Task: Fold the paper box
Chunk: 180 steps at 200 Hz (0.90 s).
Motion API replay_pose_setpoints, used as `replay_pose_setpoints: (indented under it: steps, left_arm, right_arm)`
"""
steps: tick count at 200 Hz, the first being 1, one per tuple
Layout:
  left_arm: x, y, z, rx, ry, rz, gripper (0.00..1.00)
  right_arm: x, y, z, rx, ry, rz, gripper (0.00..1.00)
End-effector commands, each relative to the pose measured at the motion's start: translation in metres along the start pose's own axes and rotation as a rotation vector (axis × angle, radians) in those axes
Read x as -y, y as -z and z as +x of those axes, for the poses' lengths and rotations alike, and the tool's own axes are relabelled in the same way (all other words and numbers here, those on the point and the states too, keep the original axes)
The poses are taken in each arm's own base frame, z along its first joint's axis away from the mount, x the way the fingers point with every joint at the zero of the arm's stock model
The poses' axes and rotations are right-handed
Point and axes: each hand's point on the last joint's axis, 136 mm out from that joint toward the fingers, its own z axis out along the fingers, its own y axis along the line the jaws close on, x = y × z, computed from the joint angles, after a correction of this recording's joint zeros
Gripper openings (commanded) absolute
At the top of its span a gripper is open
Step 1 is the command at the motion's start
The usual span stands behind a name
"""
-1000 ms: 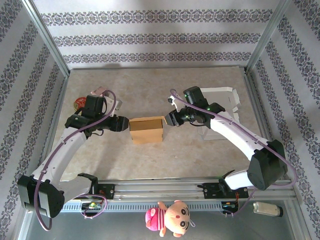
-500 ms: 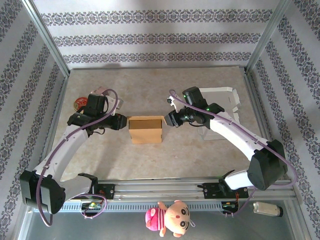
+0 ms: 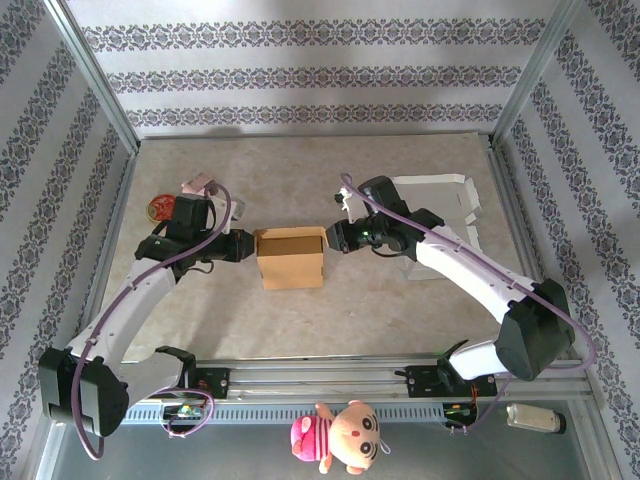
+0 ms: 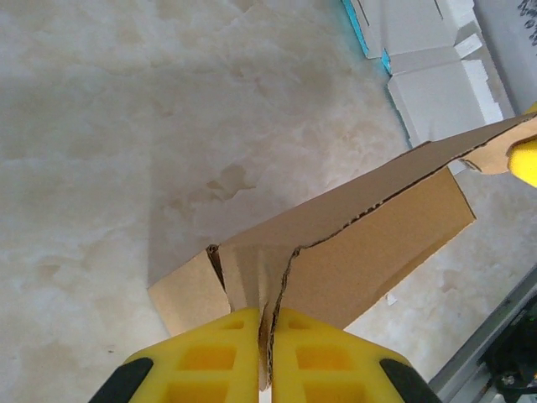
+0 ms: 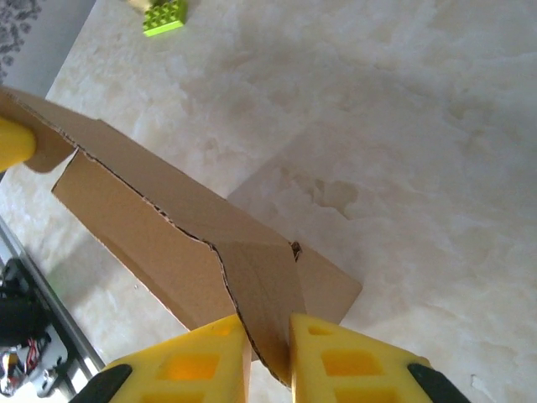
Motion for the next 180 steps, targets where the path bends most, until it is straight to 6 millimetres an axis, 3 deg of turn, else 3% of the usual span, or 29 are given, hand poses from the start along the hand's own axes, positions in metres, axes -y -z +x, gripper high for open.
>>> replay_pose_setpoints:
  steps: [1,53,120,180]
  left_arm:
    - [0.006,0.002,-0.010,0.064,0.079,0.044,0.10]
    - [0.008,0.004,-0.006,0.071,0.102,0.039,0.10]
    - [0.018,0.005,0.001,0.103,0.068,0.019,0.07]
    - [0.027,-0.001,0.003,0.109,0.011,-0.015,0.04]
  right_arm:
    - [0.005,0.004,-0.004,0.042,-0.095,0.054,0.20]
    - [0.012,0.007,-0.002,0.064,-0.235,0.088,0.18]
    - [0.002,0.003,0.000,0.049,-0.376,0.037,0.17]
    - [-0.009,-0.002,0.007,0.032,-0.397,0.020,0.16]
